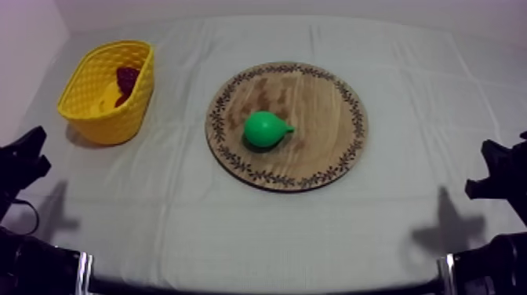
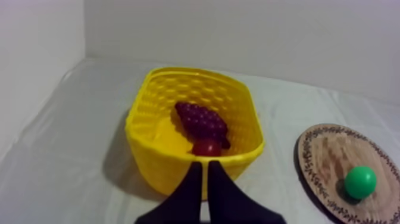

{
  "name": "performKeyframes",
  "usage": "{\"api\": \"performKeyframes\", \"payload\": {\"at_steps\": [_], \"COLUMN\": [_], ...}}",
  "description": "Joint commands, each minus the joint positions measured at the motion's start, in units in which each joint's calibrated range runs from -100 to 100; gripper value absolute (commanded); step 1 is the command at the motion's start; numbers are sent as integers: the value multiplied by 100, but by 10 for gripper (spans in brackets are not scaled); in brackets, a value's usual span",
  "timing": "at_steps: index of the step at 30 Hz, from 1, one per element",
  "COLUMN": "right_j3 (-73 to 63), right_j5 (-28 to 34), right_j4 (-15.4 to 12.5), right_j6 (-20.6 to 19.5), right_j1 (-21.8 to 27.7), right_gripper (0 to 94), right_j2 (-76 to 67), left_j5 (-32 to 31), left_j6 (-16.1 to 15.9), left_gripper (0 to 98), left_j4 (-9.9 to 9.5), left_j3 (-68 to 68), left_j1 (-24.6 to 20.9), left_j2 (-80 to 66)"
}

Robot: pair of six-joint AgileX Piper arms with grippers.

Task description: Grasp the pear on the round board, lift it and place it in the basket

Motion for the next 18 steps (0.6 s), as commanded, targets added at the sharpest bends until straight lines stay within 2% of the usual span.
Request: {"api": "performKeyframes", "payload": {"at_steps": [1, 6, 18], "right_j3": [5, 5, 5], "right_j5": [-6, -6, -6], "right_j4": [1, 1, 1], "right_j6": [5, 6, 2], "right_j1": [3, 4, 4], "right_gripper": [5, 5, 5], "right_j2": [1, 1, 1], "left_j5": [-2, -2, 133], "left_j6": [-11, 15, 430], "left_gripper": [15, 4, 1], "left_j4": [1, 11, -39], "left_j3": [-329, -1113, -3299], "left_j1": [7, 47, 266], "left_j2": [276, 1003, 2715]}}
